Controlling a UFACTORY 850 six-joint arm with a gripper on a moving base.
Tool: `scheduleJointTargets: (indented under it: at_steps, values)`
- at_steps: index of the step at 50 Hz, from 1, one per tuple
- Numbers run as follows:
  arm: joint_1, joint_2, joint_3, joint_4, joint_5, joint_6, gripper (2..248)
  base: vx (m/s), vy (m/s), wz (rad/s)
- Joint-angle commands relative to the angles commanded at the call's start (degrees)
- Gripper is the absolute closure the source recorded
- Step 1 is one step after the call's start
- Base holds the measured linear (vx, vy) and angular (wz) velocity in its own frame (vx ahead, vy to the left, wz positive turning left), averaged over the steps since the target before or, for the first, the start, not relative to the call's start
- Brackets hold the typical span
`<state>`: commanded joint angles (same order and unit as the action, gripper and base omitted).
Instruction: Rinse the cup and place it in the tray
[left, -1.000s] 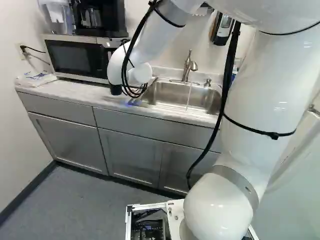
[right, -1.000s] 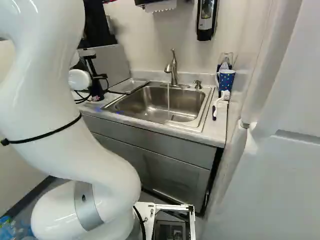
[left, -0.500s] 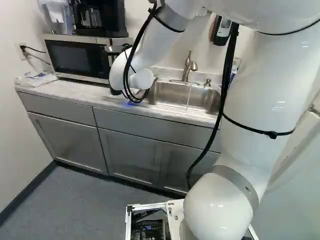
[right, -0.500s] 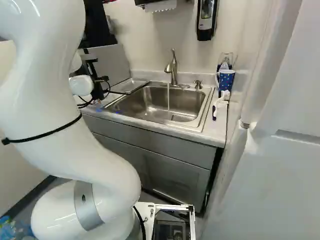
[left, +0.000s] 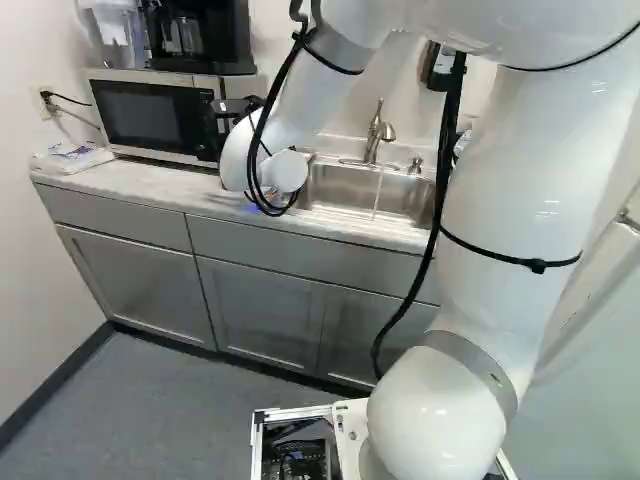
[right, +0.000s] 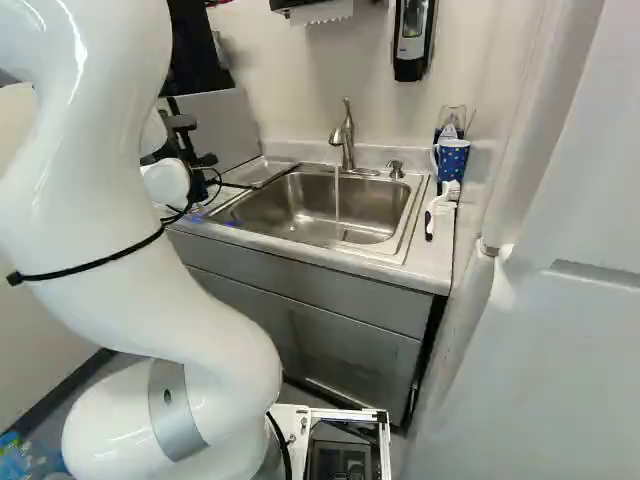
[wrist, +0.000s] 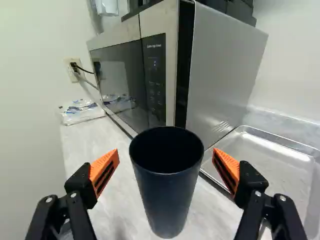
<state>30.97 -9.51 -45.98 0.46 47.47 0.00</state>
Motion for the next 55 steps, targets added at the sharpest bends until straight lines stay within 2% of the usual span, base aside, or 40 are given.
scheduleJointTargets:
  at_steps: [19,50,51,55]
  values:
    - [0.03,-1.63,0.69,0.0,4.79,0.0,3,0.0,0.0,0.0]
    - [0.03,-3.81,1.31,0.0,5.16,0.0,3,0.0,0.0,0.0]
    - [0.03,-3.81,1.31,0.0,5.16,0.0,32,0.0,0.0,0.0]
    - [0.03,-3.81,1.31,0.0,5.16,0.0,32,0.0,0.0,0.0]
